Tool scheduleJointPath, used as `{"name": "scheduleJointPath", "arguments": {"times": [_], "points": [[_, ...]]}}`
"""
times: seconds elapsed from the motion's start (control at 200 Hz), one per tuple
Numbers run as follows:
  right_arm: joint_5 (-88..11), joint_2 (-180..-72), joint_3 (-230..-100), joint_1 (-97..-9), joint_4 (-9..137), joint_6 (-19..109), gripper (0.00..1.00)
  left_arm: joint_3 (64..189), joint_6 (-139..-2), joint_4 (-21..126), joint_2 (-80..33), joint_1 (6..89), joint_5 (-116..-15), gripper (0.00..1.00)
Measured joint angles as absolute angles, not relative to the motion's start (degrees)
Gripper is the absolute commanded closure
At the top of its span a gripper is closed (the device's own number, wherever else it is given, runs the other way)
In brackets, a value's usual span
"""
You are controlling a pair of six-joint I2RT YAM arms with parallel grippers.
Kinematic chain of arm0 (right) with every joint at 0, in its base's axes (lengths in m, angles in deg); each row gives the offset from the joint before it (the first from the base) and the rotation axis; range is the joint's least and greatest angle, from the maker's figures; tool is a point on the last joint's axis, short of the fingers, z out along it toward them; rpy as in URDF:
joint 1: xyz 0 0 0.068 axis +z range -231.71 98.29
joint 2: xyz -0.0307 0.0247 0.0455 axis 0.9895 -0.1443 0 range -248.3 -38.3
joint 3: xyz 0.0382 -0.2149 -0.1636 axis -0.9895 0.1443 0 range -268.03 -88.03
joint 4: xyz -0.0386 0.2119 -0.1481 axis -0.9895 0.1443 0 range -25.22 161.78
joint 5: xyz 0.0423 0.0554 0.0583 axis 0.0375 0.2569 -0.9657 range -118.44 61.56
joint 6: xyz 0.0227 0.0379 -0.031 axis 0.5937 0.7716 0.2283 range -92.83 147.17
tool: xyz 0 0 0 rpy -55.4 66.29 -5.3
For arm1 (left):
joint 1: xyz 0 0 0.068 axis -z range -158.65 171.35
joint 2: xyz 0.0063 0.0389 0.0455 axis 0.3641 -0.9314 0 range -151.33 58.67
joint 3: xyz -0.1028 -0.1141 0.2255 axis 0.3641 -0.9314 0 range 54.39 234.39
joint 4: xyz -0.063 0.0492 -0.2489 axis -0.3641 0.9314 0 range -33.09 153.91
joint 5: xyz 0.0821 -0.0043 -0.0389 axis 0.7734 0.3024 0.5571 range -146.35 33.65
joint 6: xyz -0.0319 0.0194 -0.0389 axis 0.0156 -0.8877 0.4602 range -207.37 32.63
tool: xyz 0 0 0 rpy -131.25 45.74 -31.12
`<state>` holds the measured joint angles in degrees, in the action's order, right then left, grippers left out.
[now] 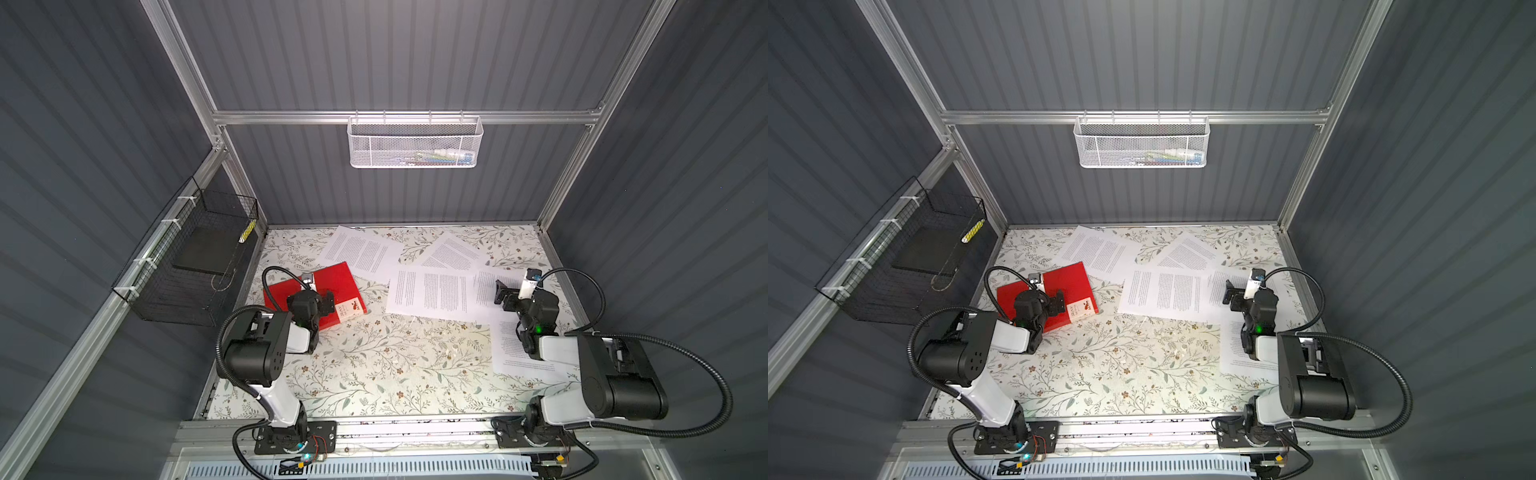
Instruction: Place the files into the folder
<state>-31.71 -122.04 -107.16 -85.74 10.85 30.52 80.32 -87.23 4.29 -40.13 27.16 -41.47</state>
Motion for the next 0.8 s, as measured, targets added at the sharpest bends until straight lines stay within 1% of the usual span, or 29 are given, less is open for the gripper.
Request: {"name": "scheduleJointPath", "arguments": {"times": [0.8], "points": [[-31.7, -122.0, -107.2, -85.7, 10.8, 30.5, 0.01, 80.4, -87.2, 4.6, -40.1, 27.1, -42.1, 0.00]]}}
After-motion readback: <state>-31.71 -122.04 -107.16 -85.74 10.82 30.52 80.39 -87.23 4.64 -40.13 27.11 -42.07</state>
